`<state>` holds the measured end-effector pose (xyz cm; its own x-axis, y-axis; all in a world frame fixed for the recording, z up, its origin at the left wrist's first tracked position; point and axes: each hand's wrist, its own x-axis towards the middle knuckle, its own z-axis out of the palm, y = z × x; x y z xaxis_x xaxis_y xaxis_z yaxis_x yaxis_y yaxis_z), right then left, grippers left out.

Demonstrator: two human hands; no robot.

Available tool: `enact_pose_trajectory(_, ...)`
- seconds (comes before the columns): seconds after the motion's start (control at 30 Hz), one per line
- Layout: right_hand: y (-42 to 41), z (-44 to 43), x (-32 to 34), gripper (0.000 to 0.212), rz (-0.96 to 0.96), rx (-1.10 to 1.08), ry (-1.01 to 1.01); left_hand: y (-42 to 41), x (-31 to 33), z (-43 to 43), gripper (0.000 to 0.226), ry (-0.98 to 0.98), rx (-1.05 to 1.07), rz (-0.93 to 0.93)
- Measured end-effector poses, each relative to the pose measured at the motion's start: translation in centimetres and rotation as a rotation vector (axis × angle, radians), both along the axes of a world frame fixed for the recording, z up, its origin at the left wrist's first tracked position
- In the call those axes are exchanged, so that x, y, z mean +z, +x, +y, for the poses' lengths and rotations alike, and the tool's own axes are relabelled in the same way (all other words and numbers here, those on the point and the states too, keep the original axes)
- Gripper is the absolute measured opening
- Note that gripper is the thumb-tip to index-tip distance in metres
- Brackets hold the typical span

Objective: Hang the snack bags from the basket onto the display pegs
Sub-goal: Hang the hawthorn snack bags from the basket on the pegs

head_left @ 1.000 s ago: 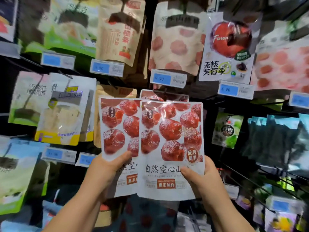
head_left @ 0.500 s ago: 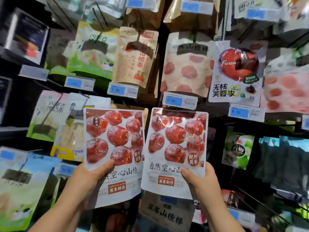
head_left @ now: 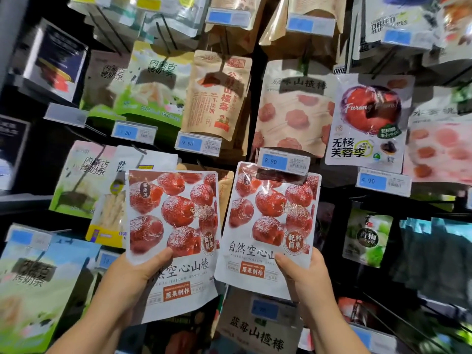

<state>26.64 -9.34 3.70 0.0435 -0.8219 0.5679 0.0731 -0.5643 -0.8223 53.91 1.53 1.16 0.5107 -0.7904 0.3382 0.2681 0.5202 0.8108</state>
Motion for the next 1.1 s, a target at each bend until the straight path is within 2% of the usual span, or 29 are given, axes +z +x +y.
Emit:
enact_pose_trajectory(0.07,0.0,-0.2,-0.2,0.033,-0.004,0.009,0.008,0.4,-0.1,0.1,0.045,-0.004,0.023,0.001)
enact_pose_trajectory(0.17,-0.1,-0.3,-0.5,0.037,-0.001,0.017,0.009,1.1,-0.1,0.2,0.047,0.000,0.042,-0.002)
enact_pose_trajectory(0.27,-0.3,-0.4,-0.7,0.047,-0.014,0.022,0.018,1.5,0.0,0.2,0.030,0.003,0.054,0.036)
enact_pose_trajectory(0.5,0.0,0.0,0.0,0.028,-0.039,0.029,0.030,1.5,0.2,0.0,0.028,0.011,0.055,0.039)
enact_pose_trajectory(0.63,0.1,-0.5,0.5,0.024,-0.034,0.009,0.063,1.3,0.3,0.0,0.021,-0.015,0.060,0.029)
enact_pose_trajectory(0.73,0.3,-1.8,1.1,0.021,0.016,-0.008,0.095,1.5,0.4,-0.1,0.024,-0.039,0.058,0.029)
enact_pose_trajectory(0.8,0.5,-2.8,1.1,0.028,0.060,-0.039,0.126,1.7,0.4,-0.1,0.029,-0.049,0.062,0.022)
enact_pose_trajectory(0.9,0.4,-4.5,0.1,0.069,0.106,-0.141,0.152,1.7,0.4,0.0,0.025,-0.058,0.047,0.027)
enact_pose_trajectory(0.93,0.4,-4.6,-0.2,0.074,0.125,-0.180,0.170,1.6,0.4,0.1,0.025,-0.059,0.038,0.031)
enact_pose_trajectory(1.03,0.7,-3.0,-0.2,0.062,0.172,-0.344,0.197,1.3,0.8,0.2,0.023,-0.080,0.020,0.029)
enact_pose_trajectory(1.1,0.7,-1.8,-0.4,0.067,0.232,-0.517,0.110,0.7,1.1,0.1,0.024,-0.090,-0.002,0.036)
